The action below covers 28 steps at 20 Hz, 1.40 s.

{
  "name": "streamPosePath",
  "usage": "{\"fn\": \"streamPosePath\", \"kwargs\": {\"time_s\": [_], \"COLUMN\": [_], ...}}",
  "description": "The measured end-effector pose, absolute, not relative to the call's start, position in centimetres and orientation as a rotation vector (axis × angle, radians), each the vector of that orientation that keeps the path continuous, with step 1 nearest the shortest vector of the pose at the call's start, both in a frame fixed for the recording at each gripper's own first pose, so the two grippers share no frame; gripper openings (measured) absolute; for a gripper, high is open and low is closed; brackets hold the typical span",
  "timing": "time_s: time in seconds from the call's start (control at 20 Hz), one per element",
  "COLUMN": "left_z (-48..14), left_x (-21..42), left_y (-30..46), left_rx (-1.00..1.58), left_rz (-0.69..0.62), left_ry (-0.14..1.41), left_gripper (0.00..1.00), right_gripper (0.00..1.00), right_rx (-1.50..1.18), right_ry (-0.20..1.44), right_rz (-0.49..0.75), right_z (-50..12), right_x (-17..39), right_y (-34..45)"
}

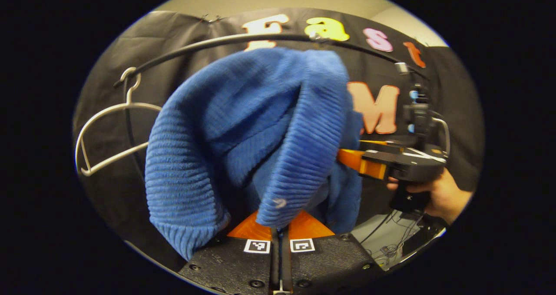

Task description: Grasp the clothes on the hanger with both hands and then place them into the laundry hamper below.

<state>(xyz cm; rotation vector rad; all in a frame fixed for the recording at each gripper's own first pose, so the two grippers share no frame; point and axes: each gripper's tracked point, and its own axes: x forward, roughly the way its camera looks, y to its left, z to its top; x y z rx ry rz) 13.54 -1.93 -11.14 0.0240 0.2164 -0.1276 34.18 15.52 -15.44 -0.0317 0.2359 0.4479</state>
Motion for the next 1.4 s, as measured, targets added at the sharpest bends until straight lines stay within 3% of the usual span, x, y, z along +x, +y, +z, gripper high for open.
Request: {"fn": "streamPosePath", "kwargs": {"time_s": [0.25, 0.3, 0.45, 0.5, 0.55, 0.85, 0.9, 1.0, 1.05, 1.1, 1.15, 1.2, 1.4], "left_z": [-8.2, -7.9, -6.9, -6.7, -6.5, -7.2, -6.8, -5.0, -4.4, -3.7, -3.2, -2.8, -3.3], "left_x": [11.9, 11.8, 10.6, 10.2, 9.8, 7.6, 7.4, 6.7, 6.3, 6.1, 6.0, 6.0, 6.0], "left_y": [-2.6, -2.3, -0.6, -0.2, 0.1, 1.4, 0.9, -0.6, -1.1, -1.5, -1.5, -1.5, -1.0], "left_rx": [0.051, 0.035, -0.024, -0.043, -0.055, -0.024, -0.027, -0.015, -0.01, -0.013, -0.026, -0.038, -0.003], "left_rz": [-0.206, -0.202, -0.19, -0.192, -0.201, -0.241, -0.265, -0.33, -0.364, -0.385, -0.399, -0.402, -0.389], "left_ry": [0.16, 0.169, 0.202, 0.21, 0.225, 0.259, 0.255, 0.205, 0.182, 0.168, 0.166, 0.168, 0.191], "left_gripper": [0.03, 0.05, 0.02, 0.0, 0.0, 0.06, 0.02, 0.06, 0.0, 0.06, 0.02, 0.06, 0.02], "right_gripper": [0.98, 0.93, 0.28, 0.28, 0.02, 0.01, 0.01, 0.01, 0.0, 0.04, 0.0, 0.0, 0.01], "right_rx": [0.036, 0.053, 0.115, 0.127, 0.156, 0.206, 0.19, 0.18, 0.162, 0.152, 0.165, 0.17, 0.152], "right_ry": [0.259, 0.265, 0.298, 0.316, 0.318, 0.283, 0.276, 0.253, 0.246, 0.254, 0.263, 0.26, 0.239], "right_rz": [0.43, 0.434, 0.449, 0.468, 0.499, 0.482, 0.466, 0.501, 0.482, 0.448, 0.438, 0.414, 0.396], "right_z": [-15.5, -15.6, -15.8, -15.8, -15.9, -14.5, -14.1, -13.2, -13.0, -13.0, -12.8, -12.5, -11.4], "right_x": [36.4, 36.3, 36.2, 35.7, 35.5, 34.3, 34.2, 33.1, 33.1, 33.5, 33.6, 33.8, 33.5], "right_y": [15.8, 16.1, 17.1, 17.4, 18.0, 16.3, 16.0, 16.5, 16.1, 15.2, 15.0, 14.5, 14.4]}}
